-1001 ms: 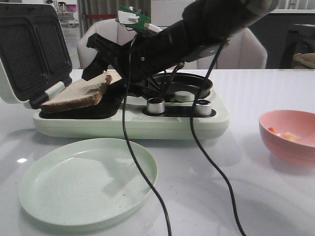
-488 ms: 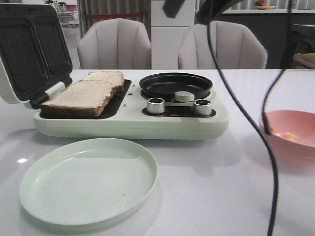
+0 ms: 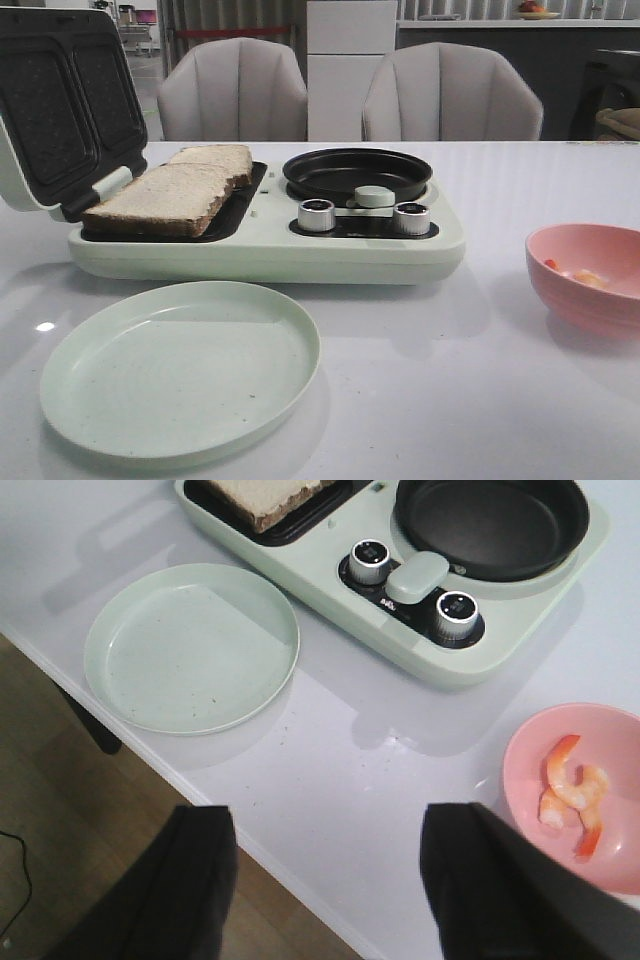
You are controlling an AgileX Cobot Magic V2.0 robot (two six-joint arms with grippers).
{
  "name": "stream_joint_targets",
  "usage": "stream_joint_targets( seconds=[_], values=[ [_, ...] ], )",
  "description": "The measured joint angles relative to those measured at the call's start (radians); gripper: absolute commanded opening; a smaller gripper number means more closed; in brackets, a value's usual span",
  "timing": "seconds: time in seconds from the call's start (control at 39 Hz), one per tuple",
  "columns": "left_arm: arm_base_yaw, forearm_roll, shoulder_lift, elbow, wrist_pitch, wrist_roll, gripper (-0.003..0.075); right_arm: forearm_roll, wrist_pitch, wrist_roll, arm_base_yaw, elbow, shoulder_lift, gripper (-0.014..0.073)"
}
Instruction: Make breakfast with bread and shrimp
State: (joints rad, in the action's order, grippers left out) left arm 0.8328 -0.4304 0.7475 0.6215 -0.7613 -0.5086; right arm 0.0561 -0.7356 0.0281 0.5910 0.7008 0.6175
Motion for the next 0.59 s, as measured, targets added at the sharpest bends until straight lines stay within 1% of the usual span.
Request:
stream_joint_targets(
  seconds=[0.1,0.18,0.26,0.36,0.41,0.59],
  values=[
    [0.000,0.000,0.000,0.000,0.000,0.000,0.0459,-0.001,-0.002,-0.005,0.000,-0.045,-0.100,0.0509],
    [0.000,0.000,0.000,0.000,0.002,0.000,0.0457,-0.001,-0.002,-0.005,0.000,-0.050,-0.116,0.0509],
    [0.000,-0.011,0.000,0.003,0.008,0.000,0.0408,-0.001,-0.002,-0.005,0.000,-0.050,-0.116,0.0509],
    [0.000,-0.046,0.005,0.039,-0.021,0.000,0.0327,-0.001,-0.002,-0.005,0.000,-0.050,-0.116,0.0509],
    [0.000,-0.063,0.019,0.075,-0.066,0.000,0.0298,-0.001,-0.002,-0.005,0.000,-0.050,-0.116,0.0509],
    [-0.012,-0.096,0.120,0.206,-0.272,0.000,0.0246,-0.001,-0.002,-0.005,0.000,-0.050,-0.116,0.0509]
  ],
)
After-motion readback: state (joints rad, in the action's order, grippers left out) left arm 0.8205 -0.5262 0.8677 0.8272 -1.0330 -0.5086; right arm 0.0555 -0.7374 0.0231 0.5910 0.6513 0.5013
